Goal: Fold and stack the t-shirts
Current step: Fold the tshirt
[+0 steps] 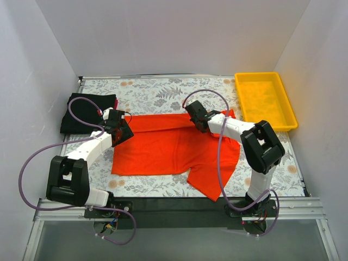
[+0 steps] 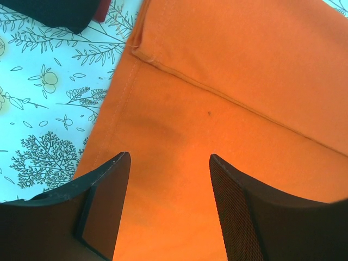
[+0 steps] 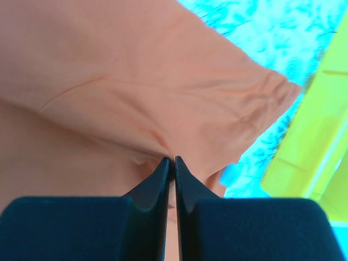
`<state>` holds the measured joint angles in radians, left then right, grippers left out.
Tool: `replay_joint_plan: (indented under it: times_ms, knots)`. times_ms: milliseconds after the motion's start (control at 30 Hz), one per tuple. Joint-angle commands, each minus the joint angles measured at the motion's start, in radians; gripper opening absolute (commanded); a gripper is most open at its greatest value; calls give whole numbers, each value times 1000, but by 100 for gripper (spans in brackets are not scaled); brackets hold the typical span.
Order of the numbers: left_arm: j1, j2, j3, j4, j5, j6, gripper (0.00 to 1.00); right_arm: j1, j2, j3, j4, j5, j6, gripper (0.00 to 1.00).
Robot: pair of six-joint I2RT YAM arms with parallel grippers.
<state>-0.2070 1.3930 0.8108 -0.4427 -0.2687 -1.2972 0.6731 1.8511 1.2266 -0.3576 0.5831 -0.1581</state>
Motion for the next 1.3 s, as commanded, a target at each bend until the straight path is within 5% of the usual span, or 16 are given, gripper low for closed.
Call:
replay_joint_plan:
  times_ms: [0,167,700,1267]
  knots:
    - [-6,3,18,7,-10,12,56,-59,-10,77,9,-40,-41,12]
    - [-6,8,18,9,-12,15,56,-116,43,142,9,-89,-52,21]
    - [-6,15,22,7,-4,16,56,-93,-121,31,59,-312,-55,24]
    - [-6,20,22,9,-1,16,56,-3,-38,-29,66,-174,-156,28]
